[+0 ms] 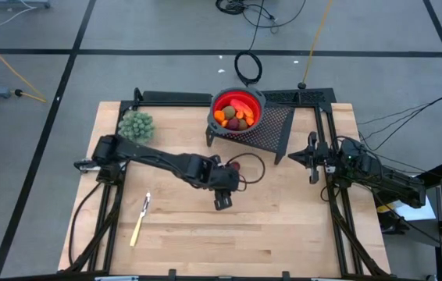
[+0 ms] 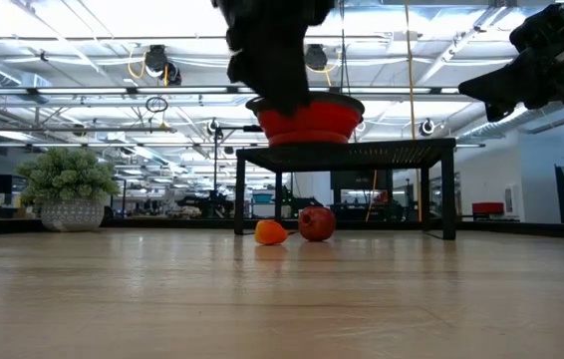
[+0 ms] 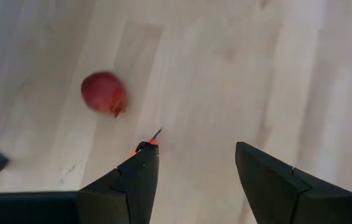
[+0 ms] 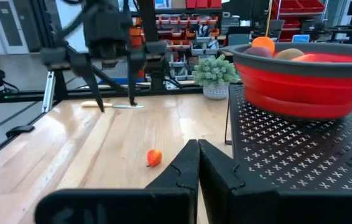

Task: Pick & Place Fruit
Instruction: Put the pear into the red strainer bowl on the shelf

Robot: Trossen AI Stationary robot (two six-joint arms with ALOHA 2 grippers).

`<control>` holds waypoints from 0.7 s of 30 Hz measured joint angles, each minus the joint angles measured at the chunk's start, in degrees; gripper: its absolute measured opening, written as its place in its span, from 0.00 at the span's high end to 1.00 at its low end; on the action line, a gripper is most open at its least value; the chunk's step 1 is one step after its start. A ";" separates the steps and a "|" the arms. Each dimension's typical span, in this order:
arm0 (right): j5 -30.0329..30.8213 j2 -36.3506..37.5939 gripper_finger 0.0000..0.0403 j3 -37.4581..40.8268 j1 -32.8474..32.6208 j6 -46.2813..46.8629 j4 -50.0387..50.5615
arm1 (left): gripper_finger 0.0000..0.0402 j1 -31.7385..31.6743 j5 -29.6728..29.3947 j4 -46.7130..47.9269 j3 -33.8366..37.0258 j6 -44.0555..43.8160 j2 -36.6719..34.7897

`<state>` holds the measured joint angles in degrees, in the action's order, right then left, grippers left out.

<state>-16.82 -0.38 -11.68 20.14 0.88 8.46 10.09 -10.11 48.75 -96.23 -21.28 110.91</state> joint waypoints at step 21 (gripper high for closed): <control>0.04 0.00 1.00 0.00 0.00 -0.05 0.22 | 0.47 -0.82 -6.57 3.80 0.50 16.94 7.28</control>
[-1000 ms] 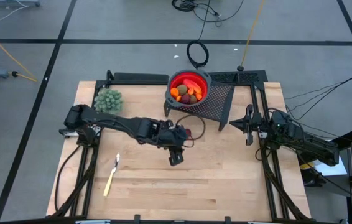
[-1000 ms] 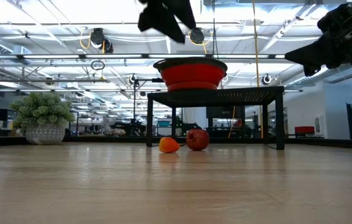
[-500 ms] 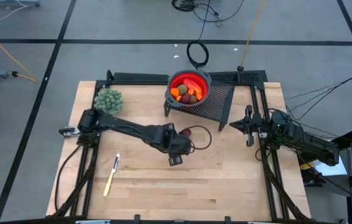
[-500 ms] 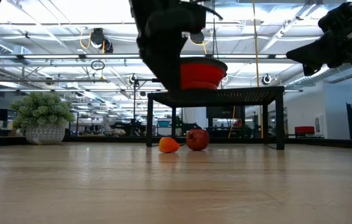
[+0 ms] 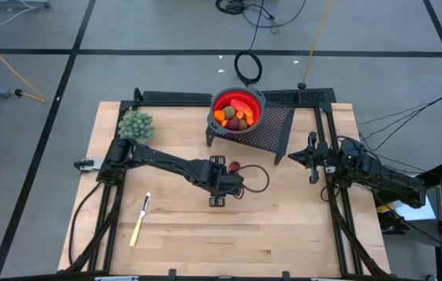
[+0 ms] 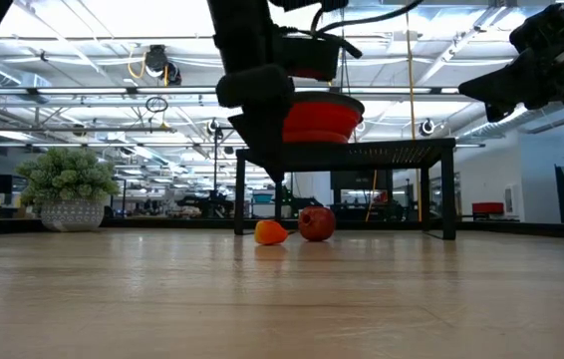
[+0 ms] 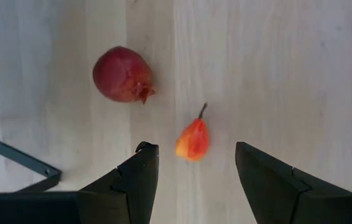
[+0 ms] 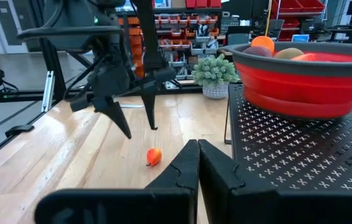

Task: Pick & Place Fruit
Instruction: Put the pear into the red strainer bowl on the shelf

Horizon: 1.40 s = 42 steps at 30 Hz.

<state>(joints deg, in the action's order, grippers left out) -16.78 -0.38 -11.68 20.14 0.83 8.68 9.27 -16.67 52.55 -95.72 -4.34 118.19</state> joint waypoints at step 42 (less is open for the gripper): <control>0.13 -0.02 1.00 0.00 0.00 0.01 0.60 | 0.53 -2.34 7.83 -9.81 9.70 5.43 2.54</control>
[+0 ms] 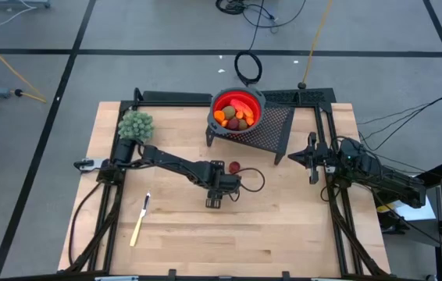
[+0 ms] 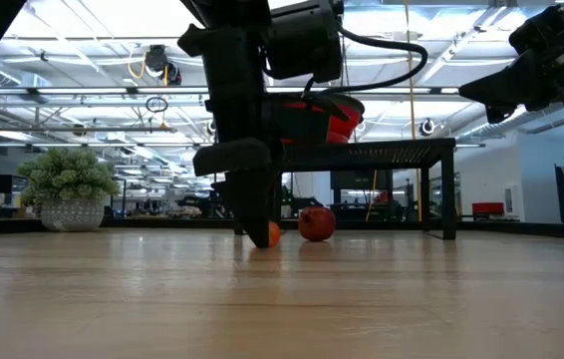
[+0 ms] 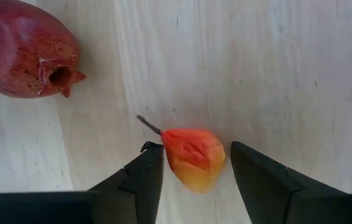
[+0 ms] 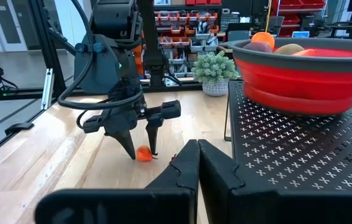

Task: Pick & Place Fruit
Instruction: Put the pear into the red strainer bowl on the shelf

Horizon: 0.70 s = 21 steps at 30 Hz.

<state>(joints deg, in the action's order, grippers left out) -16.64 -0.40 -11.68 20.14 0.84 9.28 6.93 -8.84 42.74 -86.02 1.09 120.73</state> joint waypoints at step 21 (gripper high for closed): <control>-0.08 0.00 1.00 0.00 0.01 1.49 -0.69 | 0.69 -0.16 -0.15 -0.48 -2.23 -8.42 -2.35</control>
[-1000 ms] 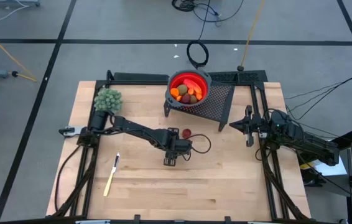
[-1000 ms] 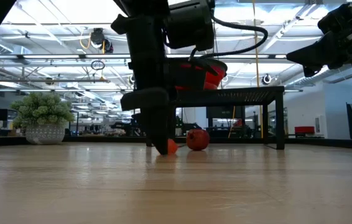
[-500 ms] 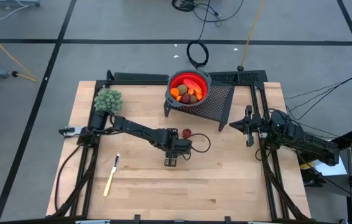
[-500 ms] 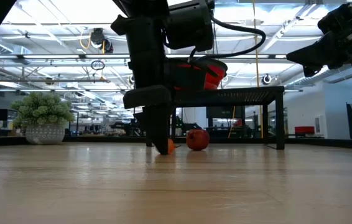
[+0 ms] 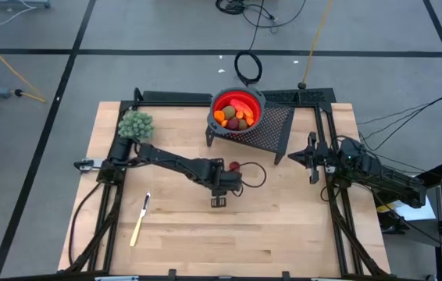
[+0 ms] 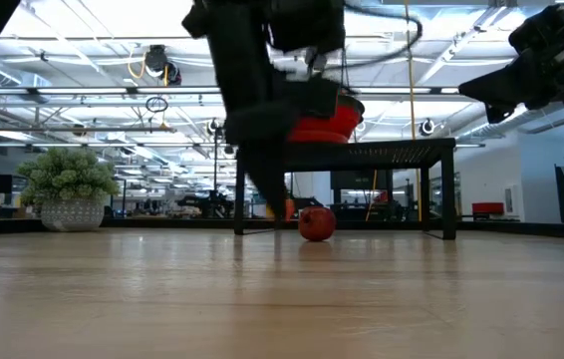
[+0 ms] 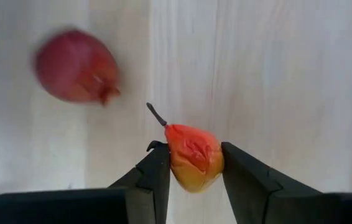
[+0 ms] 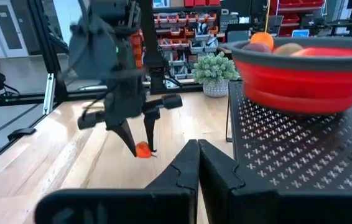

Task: Pick & Place Fruit
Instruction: Put the pear into the red strainer bowl on the shelf

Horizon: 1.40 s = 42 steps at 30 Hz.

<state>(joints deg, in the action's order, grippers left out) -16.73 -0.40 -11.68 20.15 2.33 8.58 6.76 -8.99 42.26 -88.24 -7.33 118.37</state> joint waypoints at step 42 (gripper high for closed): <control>-13.45 -16.17 1.00 -3.21 -9.37 6.69 -38.65 | 0.69 0.01 12.02 -44.35 -1.23 -33.35 -14.34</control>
<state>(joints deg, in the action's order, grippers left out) -30.17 -16.57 -14.89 10.78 9.02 -30.06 6.78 3.03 -2.09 -89.47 -40.68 104.03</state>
